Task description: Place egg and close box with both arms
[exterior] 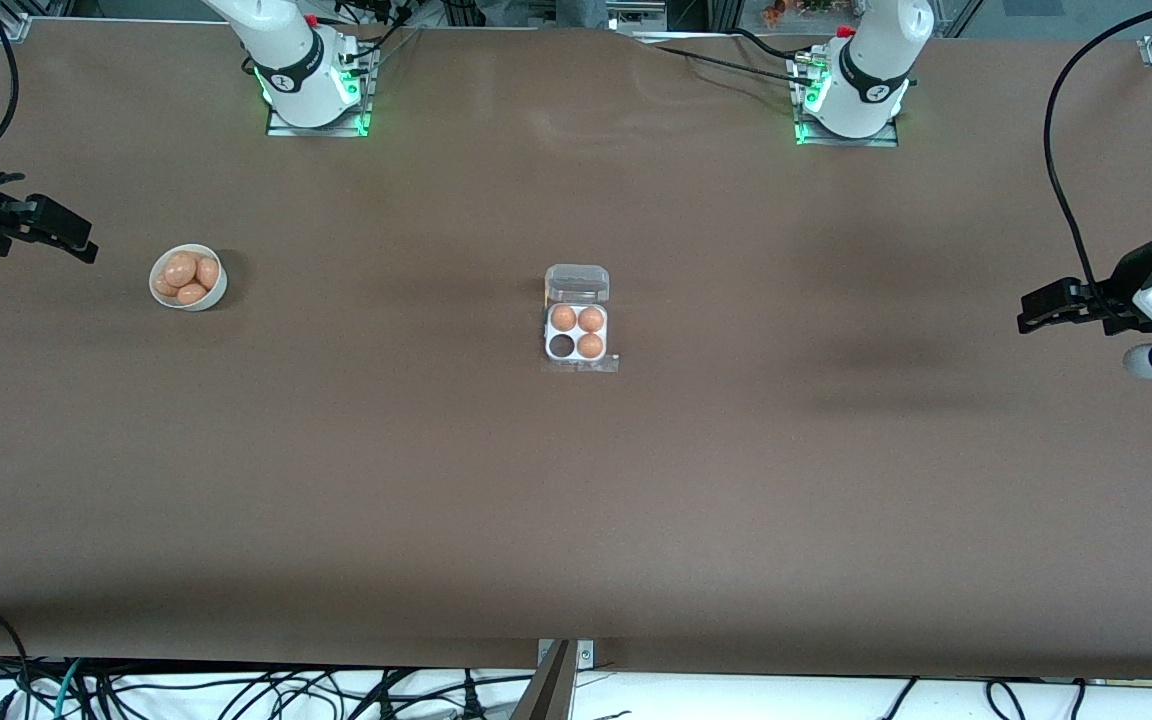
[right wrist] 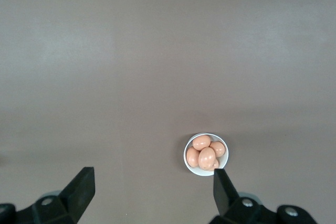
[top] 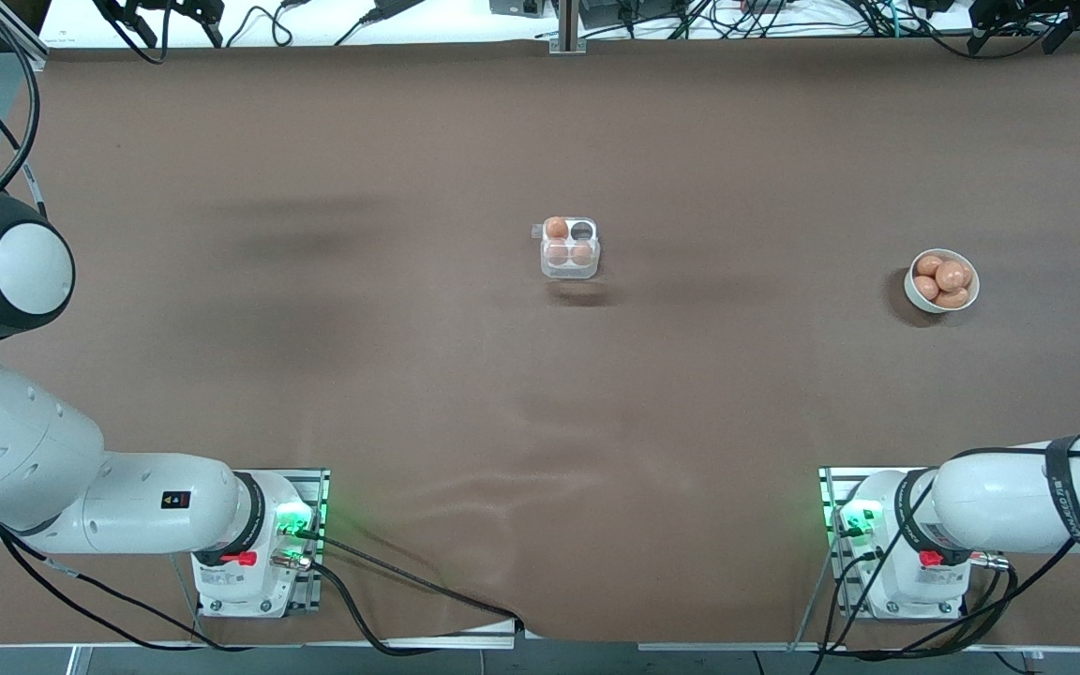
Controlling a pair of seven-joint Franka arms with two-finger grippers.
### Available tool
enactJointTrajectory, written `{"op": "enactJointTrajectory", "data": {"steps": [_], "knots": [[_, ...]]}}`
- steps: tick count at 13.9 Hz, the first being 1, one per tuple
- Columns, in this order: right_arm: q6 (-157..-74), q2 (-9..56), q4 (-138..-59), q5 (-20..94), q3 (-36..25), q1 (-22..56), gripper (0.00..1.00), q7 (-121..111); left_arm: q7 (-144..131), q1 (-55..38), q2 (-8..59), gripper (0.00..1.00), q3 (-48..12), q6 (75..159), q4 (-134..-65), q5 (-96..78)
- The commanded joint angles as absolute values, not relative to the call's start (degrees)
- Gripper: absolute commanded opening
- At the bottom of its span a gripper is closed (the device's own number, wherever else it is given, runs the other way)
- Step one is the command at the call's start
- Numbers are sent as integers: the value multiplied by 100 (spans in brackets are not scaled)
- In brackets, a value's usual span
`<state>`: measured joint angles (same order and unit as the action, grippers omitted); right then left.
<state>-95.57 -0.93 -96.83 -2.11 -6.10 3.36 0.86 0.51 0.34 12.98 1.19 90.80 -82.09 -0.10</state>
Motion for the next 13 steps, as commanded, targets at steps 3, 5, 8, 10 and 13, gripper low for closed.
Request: {"op": "enactJointTrajectory", "data": {"steps": [3, 5, 8, 10, 13], "knots": [[-9353, 263, -9703, -211, -615, 308, 100, -323, 132, 79, 1301, 100, 88, 8982, -8156, -105], [-9255, 369, -9703, -237, -642, 238, 100, -527, 132, 79, 1309, 100, 88, 8982, -8165, -105], [-9316, 641, -9991, -246, -851, 114, 100, -536, 132, 79, 1327, 100, 88, 8982, -8165, -105], [-9613, 624, -10447, -237, -1028, 105, 100, -527, 132, 79, 1318, 100, 88, 8982, -8165, -105], [-10535, 440, -11379, -246, -1274, 114, 100, -519, 132, 79, 1327, 100, 88, 8982, -8165, -105]]}}
